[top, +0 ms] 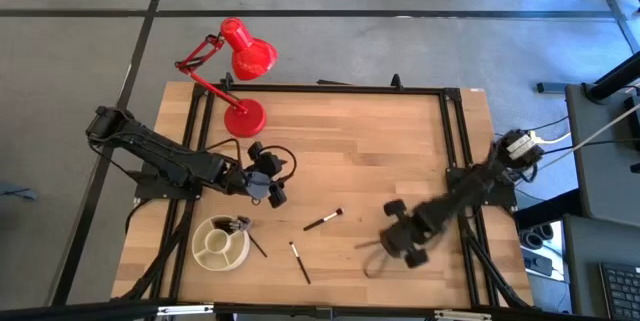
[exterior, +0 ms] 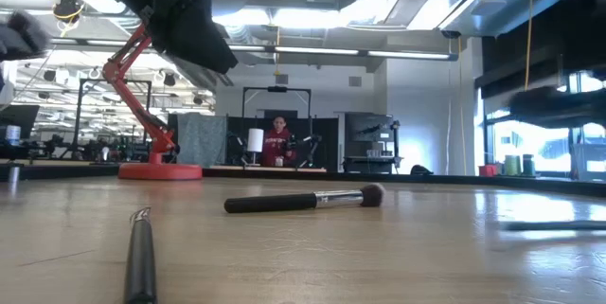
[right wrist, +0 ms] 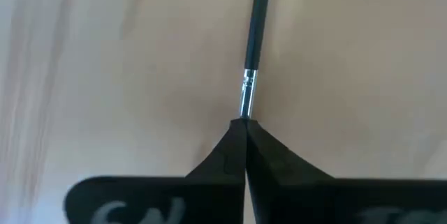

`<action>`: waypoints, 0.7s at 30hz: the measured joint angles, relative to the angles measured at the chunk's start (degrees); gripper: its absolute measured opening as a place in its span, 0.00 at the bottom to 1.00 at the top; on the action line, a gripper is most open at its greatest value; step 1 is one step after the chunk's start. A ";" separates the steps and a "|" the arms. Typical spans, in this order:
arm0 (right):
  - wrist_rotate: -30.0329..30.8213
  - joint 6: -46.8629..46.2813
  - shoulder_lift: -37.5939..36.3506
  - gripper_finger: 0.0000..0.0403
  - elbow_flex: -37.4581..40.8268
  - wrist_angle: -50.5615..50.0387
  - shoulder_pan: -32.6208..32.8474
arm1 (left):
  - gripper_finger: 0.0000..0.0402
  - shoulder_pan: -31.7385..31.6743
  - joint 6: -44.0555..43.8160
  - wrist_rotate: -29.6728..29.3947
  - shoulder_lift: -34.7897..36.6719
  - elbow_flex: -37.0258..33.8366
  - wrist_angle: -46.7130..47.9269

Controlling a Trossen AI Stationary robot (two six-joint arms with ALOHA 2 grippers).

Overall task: Put items in baskets/containers
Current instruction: Put the black eyeshadow brush into the white organizer bin, then put the black powder brush into the white organizer bin

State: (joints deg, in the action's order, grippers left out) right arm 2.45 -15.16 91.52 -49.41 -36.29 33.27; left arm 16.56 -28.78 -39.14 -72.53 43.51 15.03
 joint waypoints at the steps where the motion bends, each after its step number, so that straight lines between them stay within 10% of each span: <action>1: 0.79 -0.74 -0.88 0.00 0.14 -0.05 -1.81 | 0.49 0.17 -0.97 -0.80 -0.08 0.02 -0.58; 11: -0.02 -3.16 -7.65 0.00 0.02 2.83 -17.11 | 0.49 1.13 0.85 3.22 -10.48 0.04 -10.12; 21: 1.91 -12.73 -8.70 0.11 0.00 3.25 -22.56 | 0.49 0.96 12.48 14.18 -25.32 3.15 -42.01</action>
State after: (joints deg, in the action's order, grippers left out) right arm 4.36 -27.88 82.82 -49.41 -33.04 10.71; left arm 17.52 -16.29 -24.96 -97.85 46.66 -26.97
